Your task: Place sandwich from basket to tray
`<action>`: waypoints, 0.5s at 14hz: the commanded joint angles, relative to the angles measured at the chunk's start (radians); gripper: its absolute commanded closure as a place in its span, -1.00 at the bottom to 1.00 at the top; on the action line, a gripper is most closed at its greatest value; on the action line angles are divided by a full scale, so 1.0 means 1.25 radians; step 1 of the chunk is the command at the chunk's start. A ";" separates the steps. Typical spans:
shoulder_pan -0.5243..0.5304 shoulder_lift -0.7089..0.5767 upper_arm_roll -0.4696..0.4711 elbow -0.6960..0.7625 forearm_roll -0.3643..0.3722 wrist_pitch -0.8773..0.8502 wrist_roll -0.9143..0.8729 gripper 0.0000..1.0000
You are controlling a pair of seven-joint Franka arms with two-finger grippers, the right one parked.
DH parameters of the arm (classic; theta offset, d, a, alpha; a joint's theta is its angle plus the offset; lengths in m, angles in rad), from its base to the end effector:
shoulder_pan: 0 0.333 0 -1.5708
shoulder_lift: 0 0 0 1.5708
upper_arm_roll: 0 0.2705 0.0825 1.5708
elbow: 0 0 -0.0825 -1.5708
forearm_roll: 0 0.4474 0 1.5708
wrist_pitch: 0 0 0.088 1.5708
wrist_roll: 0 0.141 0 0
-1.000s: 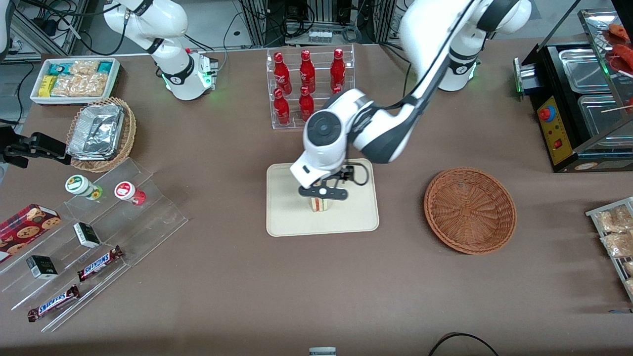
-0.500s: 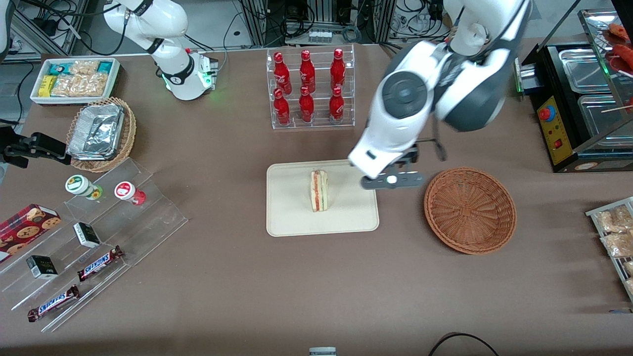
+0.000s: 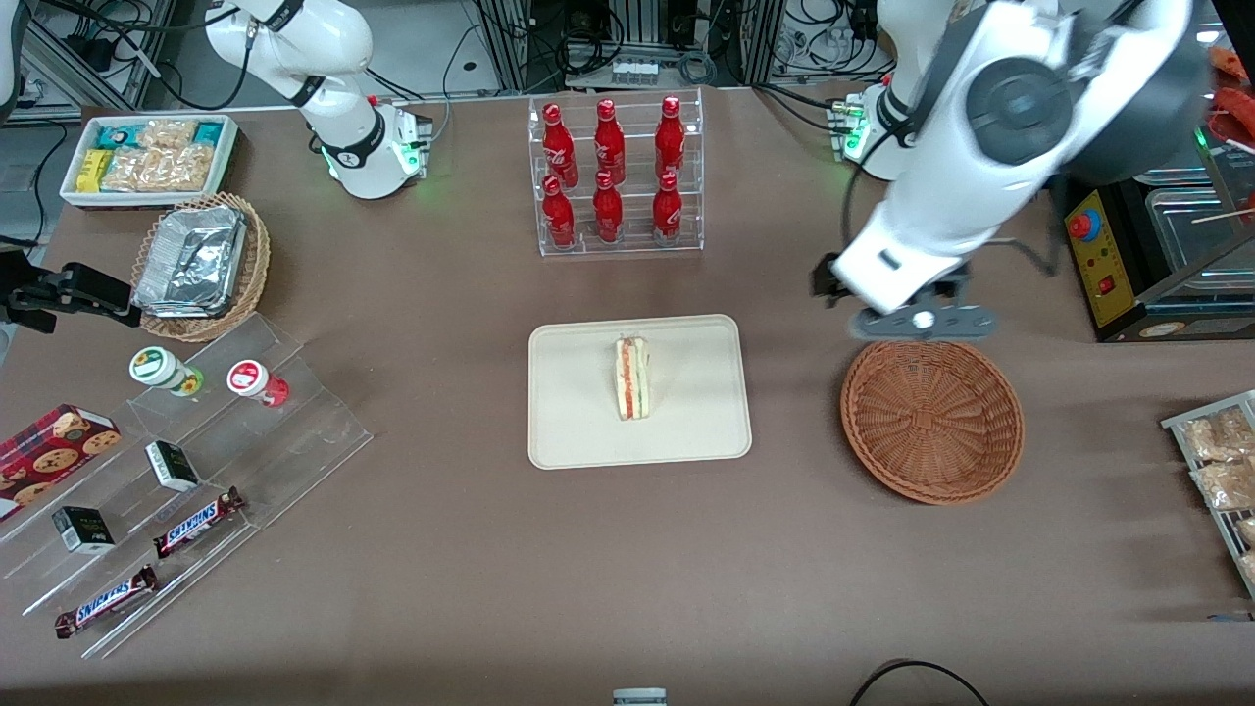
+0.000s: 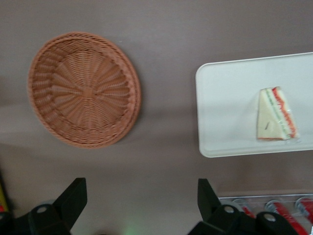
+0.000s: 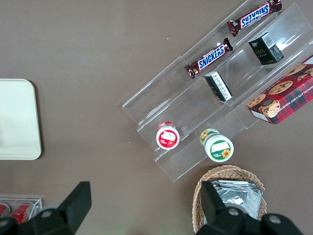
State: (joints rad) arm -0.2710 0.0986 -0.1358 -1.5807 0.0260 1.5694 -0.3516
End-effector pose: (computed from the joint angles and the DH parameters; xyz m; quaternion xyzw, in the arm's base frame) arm 0.5849 -0.2454 0.4784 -0.9981 0.0283 0.0483 0.0260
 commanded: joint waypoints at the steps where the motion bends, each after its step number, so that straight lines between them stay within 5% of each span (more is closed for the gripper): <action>1: 0.040 -0.073 -0.008 -0.064 -0.006 -0.020 0.041 -0.99; 7: 0.121 -0.116 -0.005 -0.057 -0.007 -0.060 0.087 -0.99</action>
State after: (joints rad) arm -0.1670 -0.0102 -0.1337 -1.6331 0.0255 1.5129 -0.2918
